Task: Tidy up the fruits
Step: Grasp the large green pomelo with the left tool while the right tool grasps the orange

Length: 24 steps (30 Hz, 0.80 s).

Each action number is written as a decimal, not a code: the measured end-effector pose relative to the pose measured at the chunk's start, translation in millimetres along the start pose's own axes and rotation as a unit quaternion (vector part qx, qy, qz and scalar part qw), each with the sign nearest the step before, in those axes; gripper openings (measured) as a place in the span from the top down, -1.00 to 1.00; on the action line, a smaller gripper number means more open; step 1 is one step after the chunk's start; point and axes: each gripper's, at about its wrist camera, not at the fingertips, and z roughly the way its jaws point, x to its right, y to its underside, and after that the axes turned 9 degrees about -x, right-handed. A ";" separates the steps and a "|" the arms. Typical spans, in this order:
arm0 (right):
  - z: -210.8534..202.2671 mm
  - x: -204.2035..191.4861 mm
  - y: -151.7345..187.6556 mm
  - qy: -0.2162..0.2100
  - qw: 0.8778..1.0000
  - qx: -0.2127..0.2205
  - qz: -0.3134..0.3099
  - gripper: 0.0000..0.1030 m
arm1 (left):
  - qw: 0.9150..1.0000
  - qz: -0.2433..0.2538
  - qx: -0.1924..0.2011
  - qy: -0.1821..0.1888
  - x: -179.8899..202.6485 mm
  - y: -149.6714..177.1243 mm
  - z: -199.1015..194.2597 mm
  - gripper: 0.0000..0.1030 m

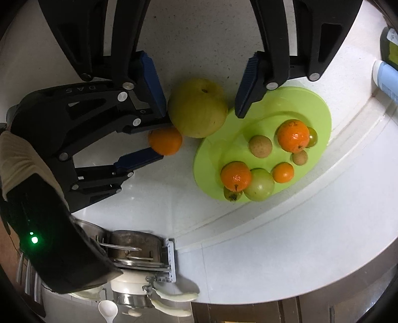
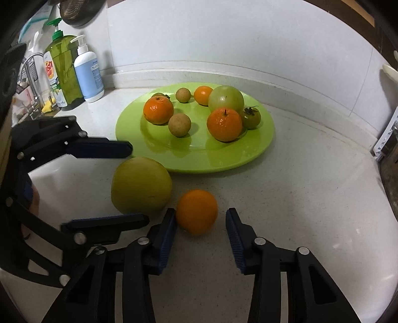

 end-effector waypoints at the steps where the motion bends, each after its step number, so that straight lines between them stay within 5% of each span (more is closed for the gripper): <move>1: 0.0 -0.2 0.0 0.000 1.000 0.000 0.001 0.21 | 1.000 -0.002 0.000 0.002 -0.7 -0.8 1.1 -0.05; 4: -0.3 0.2 0.8 -0.002 1.000 0.000 0.004 0.35 | 1.000 -0.007 -0.006 0.010 -1.0 -1.1 3.0 0.03; 24: -19.7 0.6 20.1 -0.005 0.997 0.011 0.074 0.36 | 0.996 -0.081 -0.021 0.008 0.7 6.8 -18.8 0.04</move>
